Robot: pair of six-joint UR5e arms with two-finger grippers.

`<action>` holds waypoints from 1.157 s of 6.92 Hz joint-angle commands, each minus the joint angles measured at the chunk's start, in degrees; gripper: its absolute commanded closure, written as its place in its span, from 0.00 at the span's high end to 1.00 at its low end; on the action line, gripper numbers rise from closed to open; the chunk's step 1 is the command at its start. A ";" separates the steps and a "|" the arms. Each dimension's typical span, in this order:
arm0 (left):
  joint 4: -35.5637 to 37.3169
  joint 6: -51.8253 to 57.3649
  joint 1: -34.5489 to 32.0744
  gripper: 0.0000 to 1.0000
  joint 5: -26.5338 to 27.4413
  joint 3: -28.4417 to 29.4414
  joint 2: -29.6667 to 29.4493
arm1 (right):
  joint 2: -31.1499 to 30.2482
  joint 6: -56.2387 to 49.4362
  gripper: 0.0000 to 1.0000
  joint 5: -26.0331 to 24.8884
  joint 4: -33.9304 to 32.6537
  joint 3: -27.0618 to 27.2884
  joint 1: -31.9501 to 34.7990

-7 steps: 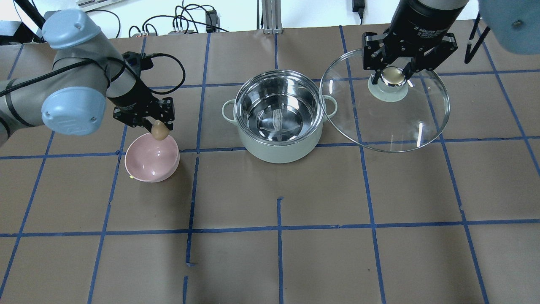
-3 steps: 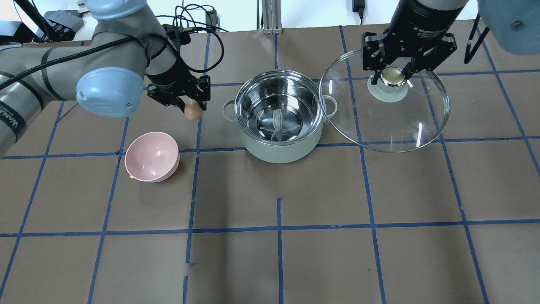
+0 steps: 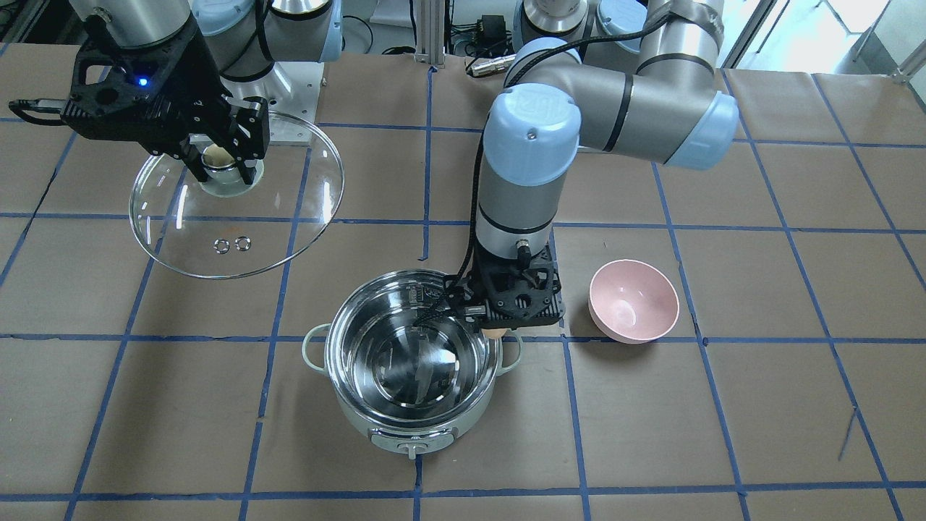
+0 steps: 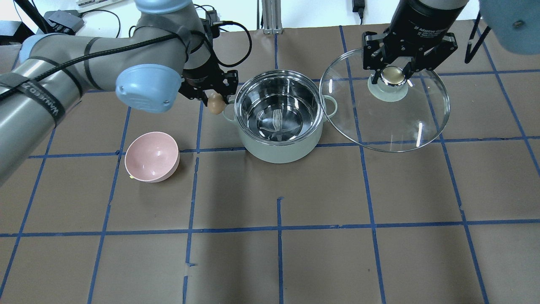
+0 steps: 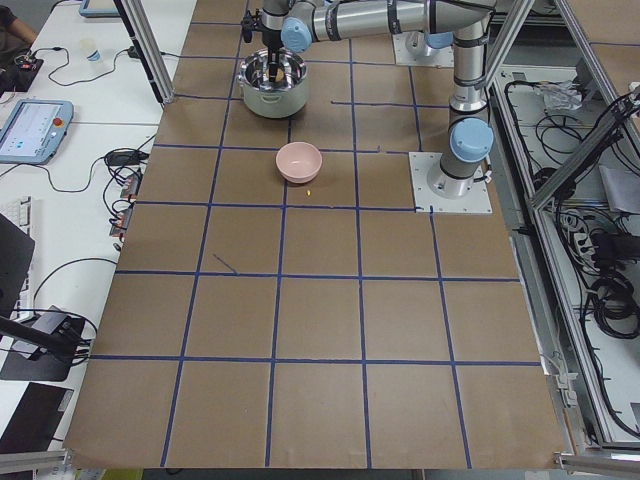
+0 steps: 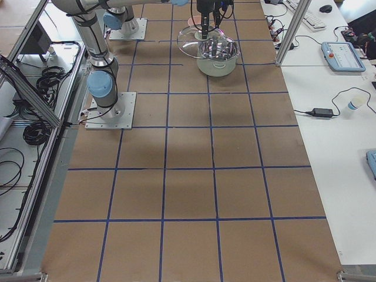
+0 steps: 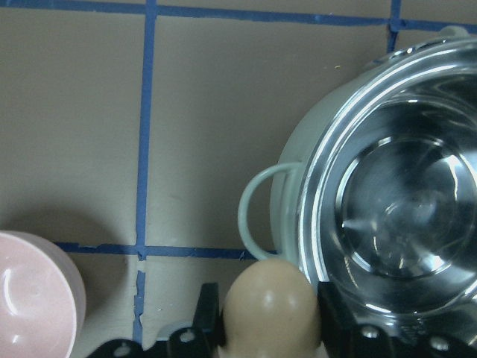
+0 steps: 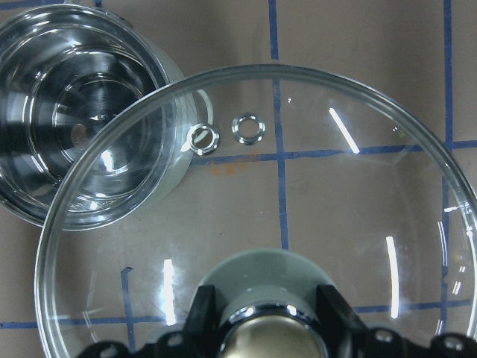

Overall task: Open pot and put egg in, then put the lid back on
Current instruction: 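Carry the egg with the left gripper over the open pot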

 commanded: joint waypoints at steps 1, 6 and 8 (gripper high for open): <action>3.14 -8.80 -2.36 0.18 1.81 0.79 -2.87 | -0.02 -0.04 0.03 0.03 0.08 0.04 -0.05; 10.62 -11.77 -5.61 0.18 7.34 -0.61 -7.88 | -0.02 -0.04 0.03 0.03 0.17 0.13 -0.05; 10.62 -11.59 -5.70 0.18 7.26 -0.79 -7.97 | -0.02 -0.04 0.03 0.03 0.25 0.13 -0.05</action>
